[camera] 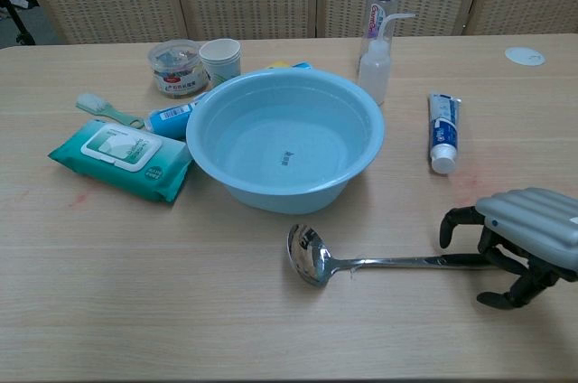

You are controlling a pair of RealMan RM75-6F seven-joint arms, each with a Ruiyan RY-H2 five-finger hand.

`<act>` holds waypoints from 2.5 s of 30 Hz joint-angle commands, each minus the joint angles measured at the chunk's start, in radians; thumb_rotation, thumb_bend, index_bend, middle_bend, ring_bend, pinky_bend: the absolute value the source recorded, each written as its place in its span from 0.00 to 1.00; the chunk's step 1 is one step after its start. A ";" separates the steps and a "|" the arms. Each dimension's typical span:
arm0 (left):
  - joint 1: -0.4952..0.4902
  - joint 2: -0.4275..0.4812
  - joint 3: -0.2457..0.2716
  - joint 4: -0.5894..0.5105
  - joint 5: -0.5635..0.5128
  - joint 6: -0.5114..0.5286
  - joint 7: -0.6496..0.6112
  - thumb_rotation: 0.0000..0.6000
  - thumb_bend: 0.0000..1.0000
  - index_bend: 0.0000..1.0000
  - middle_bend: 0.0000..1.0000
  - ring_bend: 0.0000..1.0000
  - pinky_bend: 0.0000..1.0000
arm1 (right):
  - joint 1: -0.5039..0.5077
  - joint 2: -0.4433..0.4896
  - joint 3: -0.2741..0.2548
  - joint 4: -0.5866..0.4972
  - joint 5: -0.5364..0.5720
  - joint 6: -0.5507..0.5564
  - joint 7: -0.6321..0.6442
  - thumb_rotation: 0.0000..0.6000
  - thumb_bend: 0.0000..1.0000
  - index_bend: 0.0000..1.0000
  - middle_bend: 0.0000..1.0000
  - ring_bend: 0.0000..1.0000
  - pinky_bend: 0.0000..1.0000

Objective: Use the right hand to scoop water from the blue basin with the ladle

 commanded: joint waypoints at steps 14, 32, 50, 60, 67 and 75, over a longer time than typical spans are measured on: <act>-0.001 0.003 -0.003 0.004 -0.004 0.000 -0.011 1.00 0.00 0.00 0.00 0.00 0.02 | 0.031 -0.072 0.016 0.048 0.033 0.040 -0.016 1.00 0.26 0.41 0.87 0.93 1.00; -0.005 0.003 -0.002 0.003 -0.010 -0.012 -0.010 1.00 0.00 0.00 0.00 0.00 0.03 | 0.040 -0.128 -0.011 0.146 -0.018 0.075 0.026 1.00 0.26 0.44 0.87 0.93 1.00; -0.005 -0.001 0.000 0.013 -0.002 -0.007 -0.022 1.00 0.00 0.00 0.00 0.00 0.03 | 0.050 -0.125 -0.012 0.150 0.029 0.054 0.015 1.00 0.67 0.76 0.88 0.93 1.00; -0.007 -0.003 0.001 0.006 -0.010 -0.015 -0.004 1.00 0.00 0.00 0.00 0.00 0.03 | 0.057 -0.054 0.012 0.047 0.017 0.087 0.042 1.00 0.83 0.80 0.88 0.93 1.00; -0.007 -0.002 0.001 0.004 -0.012 -0.016 -0.002 1.00 0.00 0.00 0.00 0.00 0.03 | 0.051 0.014 0.008 -0.035 0.025 0.105 0.030 1.00 0.88 0.81 0.88 0.93 1.00; -0.006 -0.001 0.002 0.002 -0.011 -0.015 -0.002 1.00 0.00 0.00 0.00 0.00 0.03 | 0.037 0.124 0.010 -0.153 0.059 0.150 -0.044 1.00 0.89 0.81 0.88 0.93 1.00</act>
